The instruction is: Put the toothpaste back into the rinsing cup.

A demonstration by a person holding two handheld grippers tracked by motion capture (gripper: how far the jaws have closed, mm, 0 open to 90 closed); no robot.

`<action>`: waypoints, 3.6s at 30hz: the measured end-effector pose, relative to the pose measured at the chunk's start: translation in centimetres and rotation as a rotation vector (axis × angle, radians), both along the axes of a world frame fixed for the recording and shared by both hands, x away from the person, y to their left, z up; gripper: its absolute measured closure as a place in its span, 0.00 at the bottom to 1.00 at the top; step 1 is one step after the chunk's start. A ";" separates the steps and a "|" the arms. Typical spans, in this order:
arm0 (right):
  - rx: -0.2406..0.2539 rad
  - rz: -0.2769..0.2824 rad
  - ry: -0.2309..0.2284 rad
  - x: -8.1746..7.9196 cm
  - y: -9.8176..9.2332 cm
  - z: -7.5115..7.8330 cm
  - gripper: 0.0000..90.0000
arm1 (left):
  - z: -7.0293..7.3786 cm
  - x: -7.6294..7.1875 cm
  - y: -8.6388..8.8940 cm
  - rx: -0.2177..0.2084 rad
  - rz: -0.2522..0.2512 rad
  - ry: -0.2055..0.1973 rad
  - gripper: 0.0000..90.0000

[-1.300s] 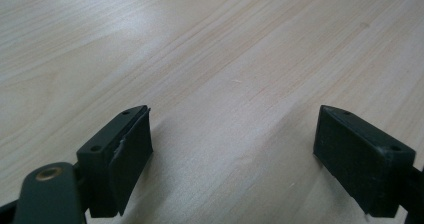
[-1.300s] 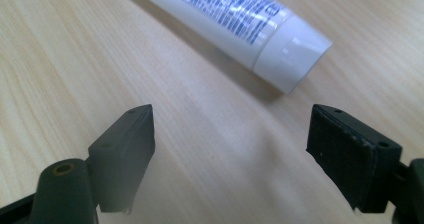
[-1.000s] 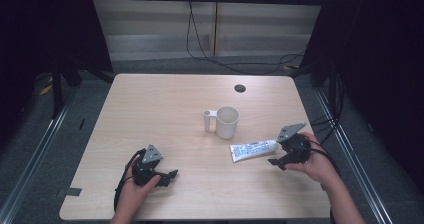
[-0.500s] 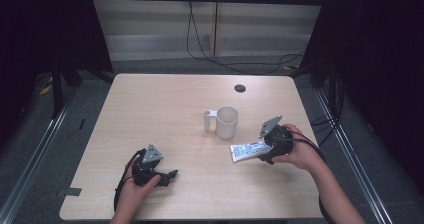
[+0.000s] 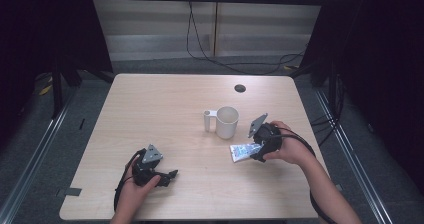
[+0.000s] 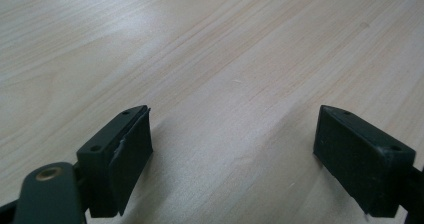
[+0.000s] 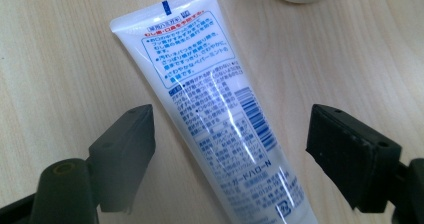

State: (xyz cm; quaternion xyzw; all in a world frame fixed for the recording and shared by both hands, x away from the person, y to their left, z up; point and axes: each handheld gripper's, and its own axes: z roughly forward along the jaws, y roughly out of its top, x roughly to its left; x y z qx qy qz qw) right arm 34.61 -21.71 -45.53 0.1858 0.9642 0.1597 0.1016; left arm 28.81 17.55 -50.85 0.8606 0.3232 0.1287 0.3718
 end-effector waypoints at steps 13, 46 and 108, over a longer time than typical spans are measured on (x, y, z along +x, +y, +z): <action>-0.055 0.070 0.037 0.9 1.6 -0.6 0.28 | 0.0 0.0 0.0 0.001 0.000 0.000 0.17; -0.052 0.126 0.033 0.7 1.3 -0.7 0.77 | 0.0 0.0 0.0 0.000 -0.001 0.000 0.17; 0.581 -0.172 -0.109 -0.8 -4.7 4.3 0.77 | 0.0 0.0 0.0 0.000 0.000 0.001 0.17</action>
